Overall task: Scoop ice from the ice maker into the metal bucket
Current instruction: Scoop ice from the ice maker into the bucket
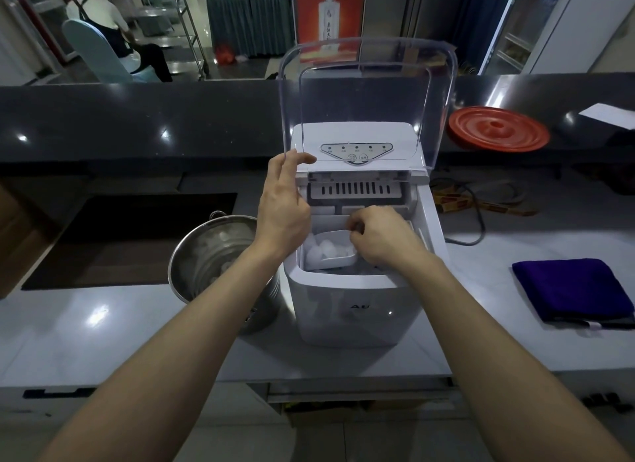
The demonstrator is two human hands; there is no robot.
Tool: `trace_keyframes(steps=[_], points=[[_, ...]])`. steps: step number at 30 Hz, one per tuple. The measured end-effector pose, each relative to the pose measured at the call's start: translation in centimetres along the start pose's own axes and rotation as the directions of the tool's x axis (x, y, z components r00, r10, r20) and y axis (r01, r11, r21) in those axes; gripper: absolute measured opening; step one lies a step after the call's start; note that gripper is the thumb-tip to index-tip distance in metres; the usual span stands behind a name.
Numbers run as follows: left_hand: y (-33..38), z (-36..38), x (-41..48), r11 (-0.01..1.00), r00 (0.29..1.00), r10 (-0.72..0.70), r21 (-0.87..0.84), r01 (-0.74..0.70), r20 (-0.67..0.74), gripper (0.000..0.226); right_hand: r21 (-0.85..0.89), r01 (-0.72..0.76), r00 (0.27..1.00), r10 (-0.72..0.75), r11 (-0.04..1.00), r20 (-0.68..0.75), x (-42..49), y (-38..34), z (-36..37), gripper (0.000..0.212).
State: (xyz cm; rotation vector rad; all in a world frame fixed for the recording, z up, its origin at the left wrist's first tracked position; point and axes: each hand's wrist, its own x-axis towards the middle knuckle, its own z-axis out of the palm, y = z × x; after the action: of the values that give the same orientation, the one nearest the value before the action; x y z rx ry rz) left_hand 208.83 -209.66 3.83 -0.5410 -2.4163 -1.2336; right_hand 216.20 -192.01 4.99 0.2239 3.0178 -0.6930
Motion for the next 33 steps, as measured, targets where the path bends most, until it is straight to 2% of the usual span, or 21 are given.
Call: trace_keyframes(steps=[17, 26, 33], points=[[0.02, 0.03, 0.00, 1.000, 1.000, -0.012, 0.002, 0.012, 0.005, 0.067, 0.084, -0.073, 0.997, 0.074, 0.994, 0.000, -0.03, 0.31, -0.34, 0.035], [0.22, -0.09, -0.02, 1.000, 1.000, -0.006, 0.000, 0.006, 0.004, 0.070, 0.097, -0.078, 0.997, 0.078, 0.992, 0.007, -0.10, 0.23, -0.43, 0.032], [0.18, -0.15, -0.01, 1.000, 1.000, -0.012, -0.009, 0.012, 0.005, 0.071, 0.172, -0.096, 0.995, 0.096, 0.980, 0.003, -0.32, 0.30, -0.80, 0.031]])
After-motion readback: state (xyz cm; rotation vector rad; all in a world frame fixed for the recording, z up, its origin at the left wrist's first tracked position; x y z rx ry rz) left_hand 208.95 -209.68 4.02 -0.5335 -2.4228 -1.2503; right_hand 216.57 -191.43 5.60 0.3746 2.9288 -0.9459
